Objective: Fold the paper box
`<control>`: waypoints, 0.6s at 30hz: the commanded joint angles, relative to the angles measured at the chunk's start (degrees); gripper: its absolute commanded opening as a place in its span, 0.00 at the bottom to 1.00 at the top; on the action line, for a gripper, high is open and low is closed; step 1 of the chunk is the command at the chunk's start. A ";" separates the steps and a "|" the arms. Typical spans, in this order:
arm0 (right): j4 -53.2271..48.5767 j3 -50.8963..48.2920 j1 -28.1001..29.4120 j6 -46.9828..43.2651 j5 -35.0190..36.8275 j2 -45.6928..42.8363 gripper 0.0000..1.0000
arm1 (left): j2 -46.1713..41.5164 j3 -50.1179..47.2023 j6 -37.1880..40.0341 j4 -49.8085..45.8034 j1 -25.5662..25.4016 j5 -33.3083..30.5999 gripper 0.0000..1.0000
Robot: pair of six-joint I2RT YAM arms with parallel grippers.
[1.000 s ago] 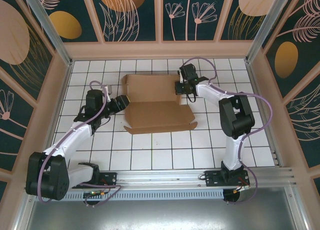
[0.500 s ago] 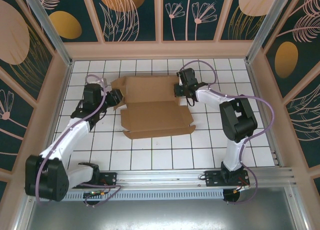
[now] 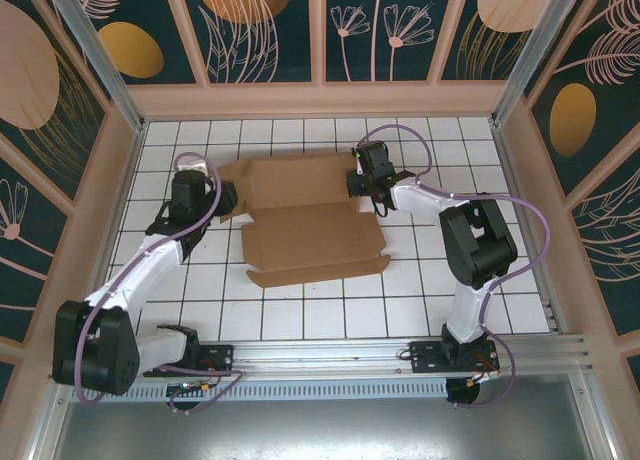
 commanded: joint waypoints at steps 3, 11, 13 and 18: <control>-4.45 -2.96 0.71 -0.88 -0.10 -0.13 0.00 | 5.18 2.07 4.33 7.75 0.10 2.06 0.57; -4.49 -2.91 2.67 1.16 4.49 -0.68 0.00 | 12.70 11.28 -4.47 -0.03 -0.68 -10.55 0.00; -4.42 -3.09 2.73 2.54 6.24 -0.57 0.00 | 13.00 11.68 -6.69 -0.69 -1.88 -14.70 0.00; -3.64 -3.11 5.21 4.14 9.58 -0.55 0.00 | 15.97 12.04 -12.54 -0.75 -6.21 -23.15 0.00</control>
